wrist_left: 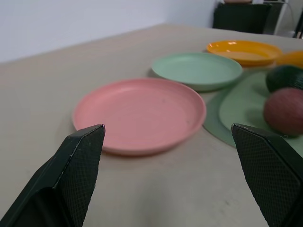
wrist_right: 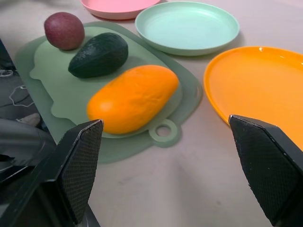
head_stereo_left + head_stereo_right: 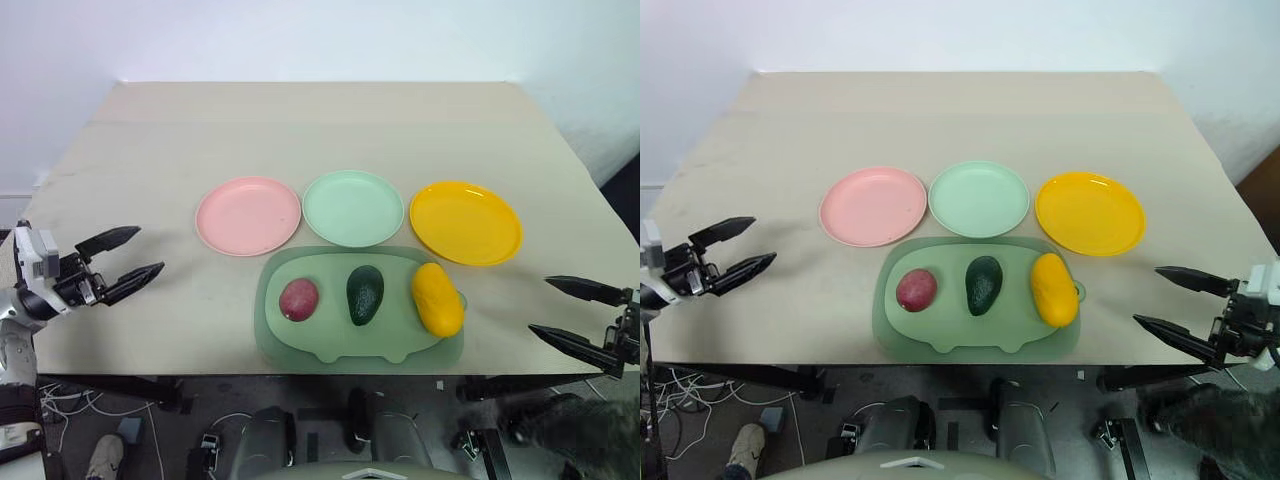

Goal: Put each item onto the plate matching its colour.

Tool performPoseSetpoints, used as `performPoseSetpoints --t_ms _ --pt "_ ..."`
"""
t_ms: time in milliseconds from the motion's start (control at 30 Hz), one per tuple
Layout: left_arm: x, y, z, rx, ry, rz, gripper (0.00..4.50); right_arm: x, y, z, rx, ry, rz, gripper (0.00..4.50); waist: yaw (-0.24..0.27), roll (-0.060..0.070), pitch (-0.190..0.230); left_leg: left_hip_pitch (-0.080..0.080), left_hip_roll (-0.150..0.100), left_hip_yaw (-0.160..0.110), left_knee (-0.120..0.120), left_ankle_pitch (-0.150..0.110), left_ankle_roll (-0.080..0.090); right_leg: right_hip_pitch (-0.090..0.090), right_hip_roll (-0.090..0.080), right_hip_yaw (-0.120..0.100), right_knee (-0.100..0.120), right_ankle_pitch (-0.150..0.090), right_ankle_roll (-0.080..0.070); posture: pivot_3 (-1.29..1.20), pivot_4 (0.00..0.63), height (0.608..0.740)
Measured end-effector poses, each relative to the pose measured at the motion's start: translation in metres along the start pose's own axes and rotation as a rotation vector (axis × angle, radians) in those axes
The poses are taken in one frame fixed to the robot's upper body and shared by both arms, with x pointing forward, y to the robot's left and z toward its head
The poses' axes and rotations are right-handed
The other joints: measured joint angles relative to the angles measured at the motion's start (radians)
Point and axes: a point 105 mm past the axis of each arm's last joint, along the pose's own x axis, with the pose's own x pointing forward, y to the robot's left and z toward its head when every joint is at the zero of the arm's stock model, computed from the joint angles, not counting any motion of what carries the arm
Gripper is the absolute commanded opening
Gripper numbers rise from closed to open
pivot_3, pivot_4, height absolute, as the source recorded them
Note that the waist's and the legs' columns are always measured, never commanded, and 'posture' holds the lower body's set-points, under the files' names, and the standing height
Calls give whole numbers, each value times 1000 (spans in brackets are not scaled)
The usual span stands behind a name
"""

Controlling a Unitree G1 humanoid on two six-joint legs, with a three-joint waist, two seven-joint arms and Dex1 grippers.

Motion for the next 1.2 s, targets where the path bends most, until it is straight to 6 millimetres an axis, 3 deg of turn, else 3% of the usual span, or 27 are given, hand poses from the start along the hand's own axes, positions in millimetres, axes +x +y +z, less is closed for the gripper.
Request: performPoseSetpoints --t_ms 267,700,1200 --pt "-1 -3 -5 -7 6 12 4465 2 0 2 -9 -3 -4 4500 1 0 0 0 1 0 0 0 0 0 0 0 0 0 0 0 150 737" --pt "-1 -7 0 26 15 -14 4465 20 6 14 10 -35 64 4500 1 0 0 0 1 0 0 0 0 0 0 0 0 0 0 0 150 737" --pt "8 -17 -2 61 5 -47 4465 64 19 30 89 -33 115 4500 1 0 0 -1 0 0 0 0 0 -1 0 0 0 0 0 0 150 737"
